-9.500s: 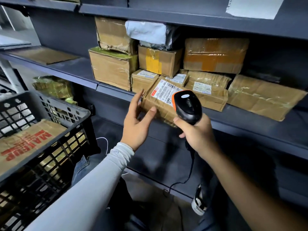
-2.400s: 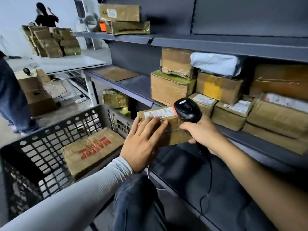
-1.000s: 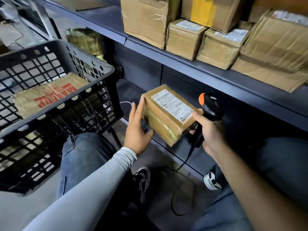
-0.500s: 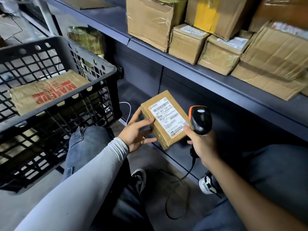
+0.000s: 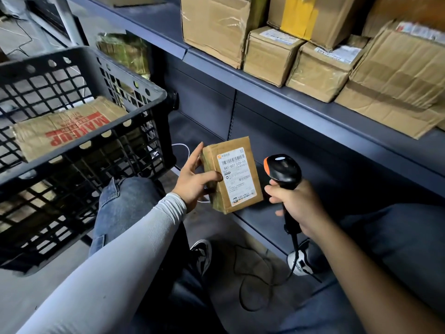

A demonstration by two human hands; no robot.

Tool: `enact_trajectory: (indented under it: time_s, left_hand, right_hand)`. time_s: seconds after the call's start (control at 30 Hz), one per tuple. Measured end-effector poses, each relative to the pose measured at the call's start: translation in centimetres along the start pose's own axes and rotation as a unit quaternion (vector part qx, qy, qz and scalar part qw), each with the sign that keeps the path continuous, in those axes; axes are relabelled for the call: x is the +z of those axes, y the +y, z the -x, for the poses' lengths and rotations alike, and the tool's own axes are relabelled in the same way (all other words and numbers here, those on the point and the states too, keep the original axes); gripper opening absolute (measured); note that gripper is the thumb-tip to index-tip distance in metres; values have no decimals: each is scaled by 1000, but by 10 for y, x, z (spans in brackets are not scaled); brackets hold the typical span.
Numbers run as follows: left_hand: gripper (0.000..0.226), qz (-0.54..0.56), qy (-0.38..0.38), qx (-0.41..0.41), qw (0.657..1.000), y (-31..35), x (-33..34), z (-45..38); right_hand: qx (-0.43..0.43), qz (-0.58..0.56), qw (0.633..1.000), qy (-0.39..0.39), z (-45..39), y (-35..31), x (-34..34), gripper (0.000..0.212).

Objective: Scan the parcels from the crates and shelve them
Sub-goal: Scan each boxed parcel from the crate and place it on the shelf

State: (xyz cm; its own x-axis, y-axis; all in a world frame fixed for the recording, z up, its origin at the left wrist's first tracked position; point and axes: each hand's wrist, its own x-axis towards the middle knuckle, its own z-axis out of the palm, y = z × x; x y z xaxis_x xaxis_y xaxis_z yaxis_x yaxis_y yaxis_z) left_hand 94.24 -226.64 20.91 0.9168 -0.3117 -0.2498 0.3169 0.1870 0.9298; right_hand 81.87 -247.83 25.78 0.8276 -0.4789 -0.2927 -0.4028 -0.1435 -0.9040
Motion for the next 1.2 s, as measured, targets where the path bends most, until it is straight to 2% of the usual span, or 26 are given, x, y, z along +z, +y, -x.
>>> enact_trajectory:
  time_s: [0.13,0.33,0.97,1.13,1.2]
  left_hand:
    - [100,-36,-5,1,999,-2,0,-4]
    - [99,-52,-14,-27,998,-3,-2,-9]
    - [99,-50,-11,-29,998,-12,-3,-11]
    - [103,-19,12,-25,999,-10,0,-8]
    - [97,10,38,-17,999,-6,2,-3]
  right_hand:
    - [25,-50,992,-109,16,-10,3,3]
    - [46,-43,987,-147,29,-12,11,4]
    - [35,-58,988,-137,30,-6,11,5]
    - [1,0,994,-110,27,-4,12,8]
    - [-13,26,997,-77,23,-2,13,8]
